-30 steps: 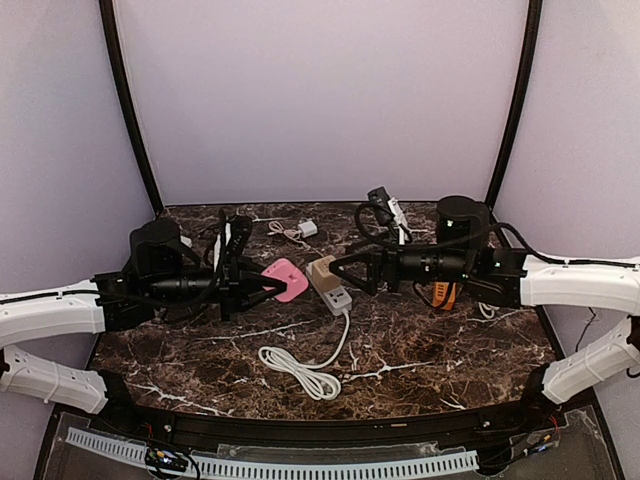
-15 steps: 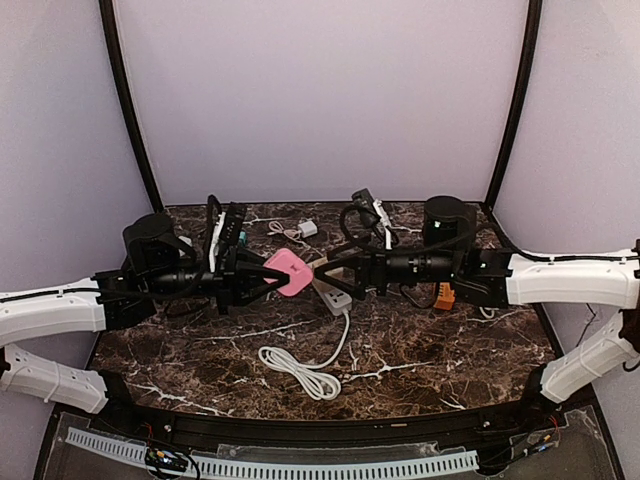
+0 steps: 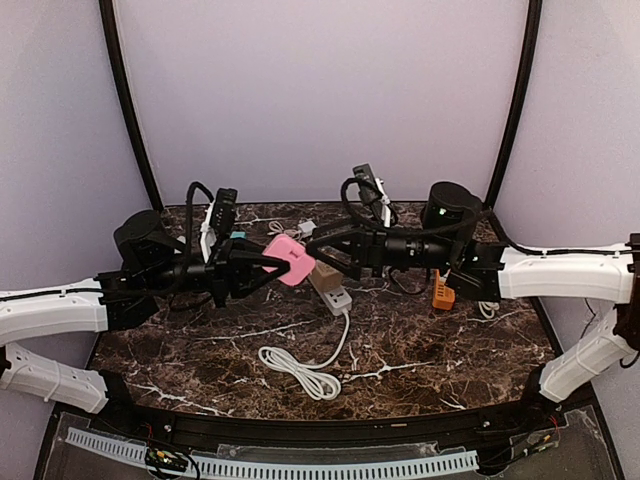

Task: Pull the plug off the socket
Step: Adjust the plug.

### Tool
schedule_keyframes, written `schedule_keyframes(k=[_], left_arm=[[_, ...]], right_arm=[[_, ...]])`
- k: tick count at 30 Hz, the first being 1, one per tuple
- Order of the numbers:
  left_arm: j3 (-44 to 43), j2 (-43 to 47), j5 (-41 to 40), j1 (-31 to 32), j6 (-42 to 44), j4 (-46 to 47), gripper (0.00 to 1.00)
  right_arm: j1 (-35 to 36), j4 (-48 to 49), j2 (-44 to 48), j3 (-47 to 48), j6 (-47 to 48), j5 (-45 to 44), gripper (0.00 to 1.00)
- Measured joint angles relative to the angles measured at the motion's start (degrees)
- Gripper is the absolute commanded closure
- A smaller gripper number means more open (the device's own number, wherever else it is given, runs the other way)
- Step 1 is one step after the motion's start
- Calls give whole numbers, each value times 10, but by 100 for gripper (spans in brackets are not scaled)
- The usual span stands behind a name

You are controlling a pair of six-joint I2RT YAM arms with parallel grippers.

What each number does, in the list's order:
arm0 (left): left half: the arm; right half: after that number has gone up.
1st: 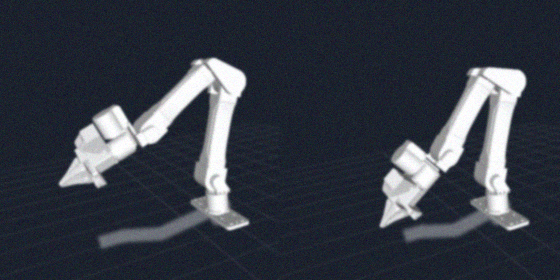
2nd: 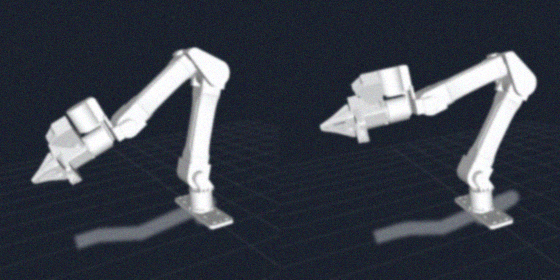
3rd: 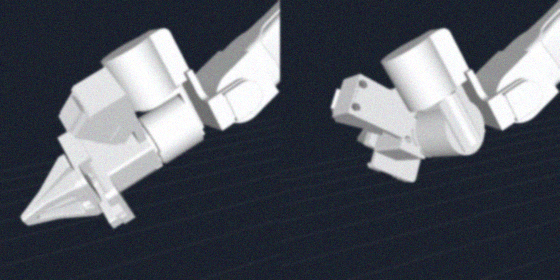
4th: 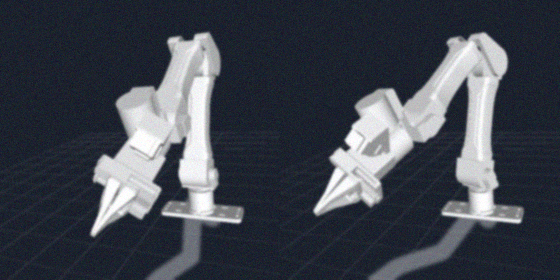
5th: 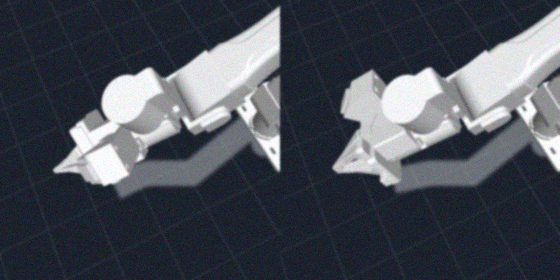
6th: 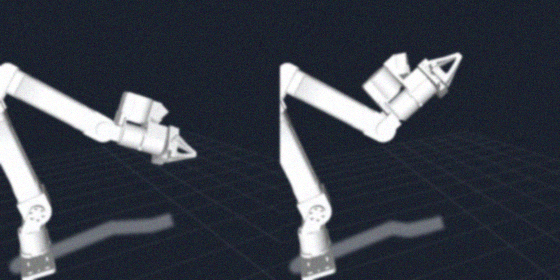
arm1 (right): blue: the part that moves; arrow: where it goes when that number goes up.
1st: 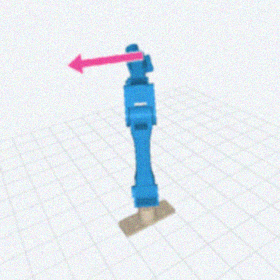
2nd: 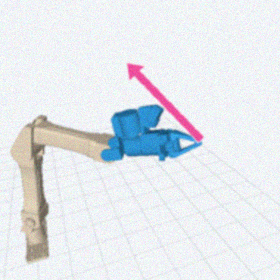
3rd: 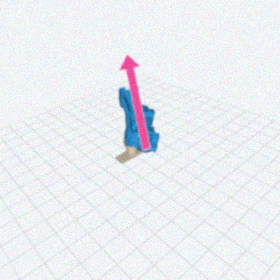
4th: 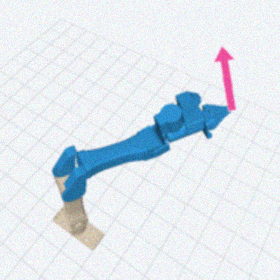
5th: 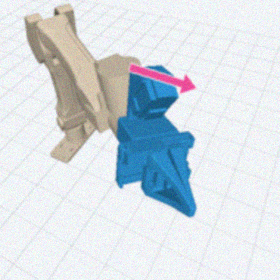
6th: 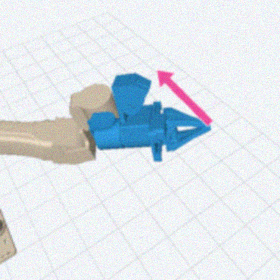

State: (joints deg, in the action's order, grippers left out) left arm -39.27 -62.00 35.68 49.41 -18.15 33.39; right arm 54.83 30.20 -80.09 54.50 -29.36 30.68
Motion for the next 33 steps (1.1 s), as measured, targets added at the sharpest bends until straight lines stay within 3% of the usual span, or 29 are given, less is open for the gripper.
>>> schedule_keyframes(k=[33], left_arm=[[14, -7, 32, 7, -38, 57, 99]], right_arm=[[-21, 104, -77, 33, -59, 54, 16]])
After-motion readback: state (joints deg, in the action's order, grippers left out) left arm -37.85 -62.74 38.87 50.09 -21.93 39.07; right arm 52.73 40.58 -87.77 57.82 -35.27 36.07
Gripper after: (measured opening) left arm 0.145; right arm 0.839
